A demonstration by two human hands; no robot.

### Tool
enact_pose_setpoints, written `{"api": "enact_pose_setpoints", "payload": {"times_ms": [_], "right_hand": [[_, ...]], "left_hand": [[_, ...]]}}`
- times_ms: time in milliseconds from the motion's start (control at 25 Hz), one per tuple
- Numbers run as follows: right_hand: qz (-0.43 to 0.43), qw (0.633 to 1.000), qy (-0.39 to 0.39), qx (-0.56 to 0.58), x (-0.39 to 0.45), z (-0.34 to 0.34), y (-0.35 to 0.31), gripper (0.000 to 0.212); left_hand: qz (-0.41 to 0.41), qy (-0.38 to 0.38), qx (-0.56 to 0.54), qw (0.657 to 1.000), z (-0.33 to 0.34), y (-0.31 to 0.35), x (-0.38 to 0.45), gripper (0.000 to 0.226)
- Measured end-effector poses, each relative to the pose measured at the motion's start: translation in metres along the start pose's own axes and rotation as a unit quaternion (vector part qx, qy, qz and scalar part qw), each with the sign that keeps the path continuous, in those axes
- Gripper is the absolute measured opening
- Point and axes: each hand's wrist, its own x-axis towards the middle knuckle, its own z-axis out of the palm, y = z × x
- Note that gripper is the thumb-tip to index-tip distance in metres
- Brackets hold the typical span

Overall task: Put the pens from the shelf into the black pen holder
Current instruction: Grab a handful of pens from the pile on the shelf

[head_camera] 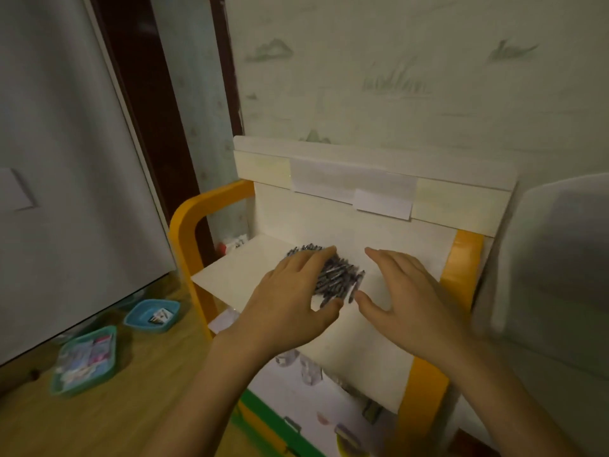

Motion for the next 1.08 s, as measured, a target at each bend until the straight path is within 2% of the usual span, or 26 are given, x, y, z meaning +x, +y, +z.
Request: {"api": "enact_pose_setpoints", "payload": {"times_ms": [200,600,920,1080], "right_hand": [[0.046,0.999,-0.004,-0.002,0.064,0.062,-0.001,0.067],[0.121,0.992,-0.043,-0.004,0.175,0.174,0.037,0.065],[0.186,0.976,-0.107,-0.041,0.216,0.225,0.072,0.067],[0.224,0.966,-0.114,-0.063,0.228,0.242,0.081,0.066]], "left_hand": [[-0.015,-0.009,-0.019,1.0,0.015,-0.077,0.045,0.076],[-0.038,-0.083,-0.054,0.994,0.076,-0.196,0.157,0.075],[-0.14,-0.182,-0.113,0.967,0.179,-0.28,0.225,0.059],[-0.164,-0.237,-0.132,0.948,0.218,-0.296,0.243,0.079]]}}
